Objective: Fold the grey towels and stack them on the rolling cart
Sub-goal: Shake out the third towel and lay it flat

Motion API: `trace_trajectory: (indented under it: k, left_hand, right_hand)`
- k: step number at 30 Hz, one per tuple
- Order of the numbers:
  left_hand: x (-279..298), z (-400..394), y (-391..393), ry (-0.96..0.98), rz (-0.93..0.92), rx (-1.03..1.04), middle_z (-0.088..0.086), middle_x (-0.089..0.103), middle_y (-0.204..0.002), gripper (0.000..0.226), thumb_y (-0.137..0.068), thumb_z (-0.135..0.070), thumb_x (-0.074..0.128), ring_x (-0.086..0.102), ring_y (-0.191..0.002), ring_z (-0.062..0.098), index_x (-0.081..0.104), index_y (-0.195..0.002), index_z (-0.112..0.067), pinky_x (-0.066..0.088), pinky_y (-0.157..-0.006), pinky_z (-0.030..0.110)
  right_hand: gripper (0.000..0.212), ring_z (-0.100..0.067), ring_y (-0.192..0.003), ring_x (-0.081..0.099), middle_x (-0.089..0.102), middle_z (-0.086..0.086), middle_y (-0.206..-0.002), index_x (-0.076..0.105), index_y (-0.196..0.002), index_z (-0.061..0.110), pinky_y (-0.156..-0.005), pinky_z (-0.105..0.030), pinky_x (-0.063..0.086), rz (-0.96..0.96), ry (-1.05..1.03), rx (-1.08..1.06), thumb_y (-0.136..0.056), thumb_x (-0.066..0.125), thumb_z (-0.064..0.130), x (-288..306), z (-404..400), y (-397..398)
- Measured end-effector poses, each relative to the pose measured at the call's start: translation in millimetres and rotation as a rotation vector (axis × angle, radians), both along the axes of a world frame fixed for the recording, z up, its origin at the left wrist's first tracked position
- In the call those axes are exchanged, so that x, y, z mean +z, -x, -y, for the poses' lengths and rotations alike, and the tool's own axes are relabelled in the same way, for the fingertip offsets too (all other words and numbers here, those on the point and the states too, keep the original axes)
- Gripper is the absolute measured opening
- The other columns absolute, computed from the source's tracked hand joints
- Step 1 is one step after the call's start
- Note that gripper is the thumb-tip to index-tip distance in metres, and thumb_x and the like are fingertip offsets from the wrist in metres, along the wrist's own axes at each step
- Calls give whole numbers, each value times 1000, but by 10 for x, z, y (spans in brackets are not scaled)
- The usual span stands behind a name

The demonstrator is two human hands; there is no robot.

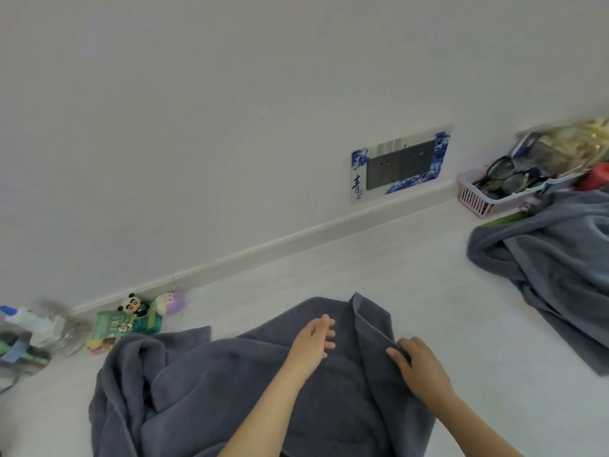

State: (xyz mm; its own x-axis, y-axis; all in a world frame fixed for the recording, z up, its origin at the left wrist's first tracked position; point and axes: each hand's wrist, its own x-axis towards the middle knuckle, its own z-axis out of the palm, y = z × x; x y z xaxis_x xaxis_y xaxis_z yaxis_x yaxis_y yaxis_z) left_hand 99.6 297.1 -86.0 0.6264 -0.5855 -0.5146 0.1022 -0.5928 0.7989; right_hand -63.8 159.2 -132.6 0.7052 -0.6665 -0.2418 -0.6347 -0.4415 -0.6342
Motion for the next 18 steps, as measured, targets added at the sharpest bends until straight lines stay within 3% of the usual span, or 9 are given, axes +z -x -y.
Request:
trace_trajectory:
  k: [3, 5, 7, 9, 11, 13, 15, 18]
  left_hand:
    - [25, 431, 118, 16, 9, -49, -4, 53, -126, 45, -100, -48, 26, 58, -101, 11, 29, -143, -35, 48, -87, 26]
    - [29, 730, 186, -7, 13, -143, -5, 37, -145, 54, -96, -59, 20, 50, -119, 16, 15, -147, -42, 43, -102, 35]
    - [-10, 998, 210, -85, 37, -215, -3, 18, -157, 64, -91, -68, 16, 30, -139, 23, 17, -149, -41, 32, -112, 45]
    - [-69, 1296, 264, -227, 53, -245, 7, 10, -158, 69, -92, -68, 11, 20, -142, 30, 22, -150, -33, 26, -114, 49]
    - [-34, 1492, 296, -351, 128, -274, 16, 20, -156, 64, -99, -53, 7, 19, -142, 35, 21, -151, -19, 20, -116, 45]
    - [0, 1638, 289, -347, 177, -151, 20, 34, -148, 58, -103, -42, 10, 30, -137, 35, 24, -149, -10, 24, -114, 41]
    - [13, 1756, 331, -258, 223, 27, 19, 43, -142, 56, -103, -39, 17, 38, -130, 32, 34, -144, -6, 29, -110, 40]
    - [154, 1913, 590, -26, 428, 201, 12, 37, -148, 58, -101, -44, 27, 24, -139, 25, 37, -145, -8, 19, -114, 37]
  right_hand:
    - [24, -7, -73, 51, 52, 9, -78, 50, -74, 26, -61, -17, 35, 53, -56, -13, -96, 47, 35, 90, 138, 163]
    - [26, -4, -71, 53, 58, 8, -75, 53, -75, 25, -60, -15, 37, 44, -90, -11, -97, 45, 37, 112, 266, 251]
    - [26, -3, -70, 54, 59, 9, -73, 51, -75, 29, -61, -17, 39, 21, -119, 15, -97, 44, 40, 152, 377, 301]
    - [27, -2, -67, 52, 57, 11, -69, 47, -71, 31, -60, -17, 38, 17, -125, 31, -97, 44, 41, 161, 531, 400]
    - [28, -1, -65, 51, 55, 10, -66, 47, -71, 29, -60, -16, 38, 21, -130, 48, -96, 45, 41, 177, 645, 460]
    - [27, -1, -65, 51, 56, 10, -67, 51, -74, 26, -60, -15, 38, 37, -139, 47, -96, 46, 40, 209, 763, 527]
    - [26, -2, -65, 52, 58, 9, -69, 56, -77, 23, -60, -15, 38, 68, -182, 19, -96, 47, 38, 270, 907, 608]
    - [28, -1, -59, 51, 56, 10, -63, 55, -70, 25, -59, -15, 38, 146, -270, -23, -96, 48, 33, 435, 1078, 724]
